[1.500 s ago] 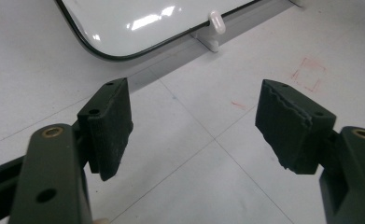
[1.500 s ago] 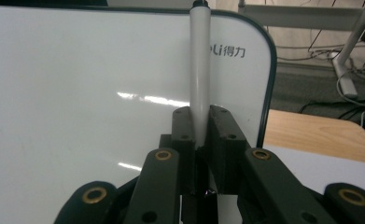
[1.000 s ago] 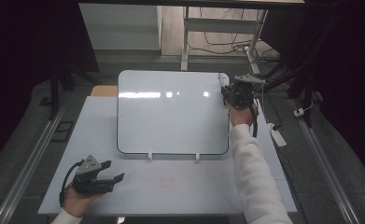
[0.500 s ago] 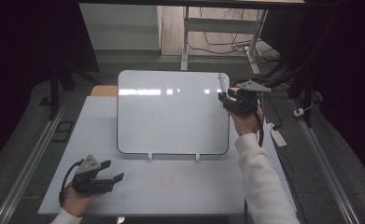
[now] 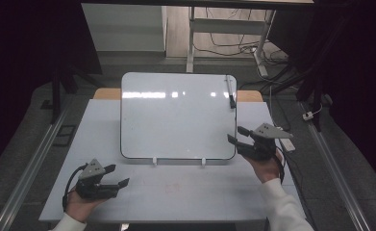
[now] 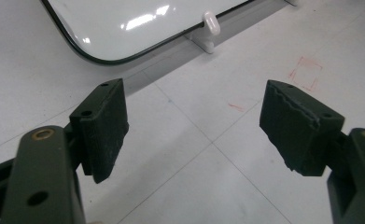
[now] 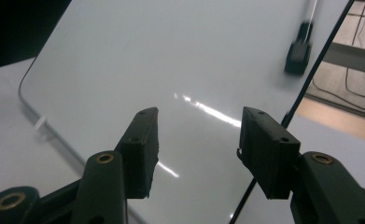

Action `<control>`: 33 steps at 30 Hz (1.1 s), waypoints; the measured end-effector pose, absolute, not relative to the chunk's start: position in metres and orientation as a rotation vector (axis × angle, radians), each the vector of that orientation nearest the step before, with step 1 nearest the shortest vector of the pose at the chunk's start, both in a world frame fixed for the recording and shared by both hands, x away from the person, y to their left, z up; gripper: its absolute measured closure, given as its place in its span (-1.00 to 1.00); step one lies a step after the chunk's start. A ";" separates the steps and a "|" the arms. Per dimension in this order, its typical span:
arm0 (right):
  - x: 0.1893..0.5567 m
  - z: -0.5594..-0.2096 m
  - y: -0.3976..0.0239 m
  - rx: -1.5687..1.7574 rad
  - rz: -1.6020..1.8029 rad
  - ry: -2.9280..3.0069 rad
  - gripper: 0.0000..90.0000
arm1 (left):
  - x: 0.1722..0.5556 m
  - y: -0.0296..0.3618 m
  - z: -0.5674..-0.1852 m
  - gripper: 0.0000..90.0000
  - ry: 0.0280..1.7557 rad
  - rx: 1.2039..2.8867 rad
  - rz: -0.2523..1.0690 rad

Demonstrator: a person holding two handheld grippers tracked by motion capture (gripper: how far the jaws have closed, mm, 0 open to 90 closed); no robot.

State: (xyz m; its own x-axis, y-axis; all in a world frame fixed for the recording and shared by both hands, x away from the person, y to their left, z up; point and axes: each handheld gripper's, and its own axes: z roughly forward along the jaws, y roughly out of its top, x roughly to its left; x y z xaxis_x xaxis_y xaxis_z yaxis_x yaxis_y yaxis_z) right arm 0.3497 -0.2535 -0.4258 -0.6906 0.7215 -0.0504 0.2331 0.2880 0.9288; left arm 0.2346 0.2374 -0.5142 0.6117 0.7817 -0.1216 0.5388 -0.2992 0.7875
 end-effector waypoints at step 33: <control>0.290 -0.504 -0.303 0.848 1.316 2.202 -0.19 | 0.237 0.227 -0.519 -0.59 1.015 2.026 0.339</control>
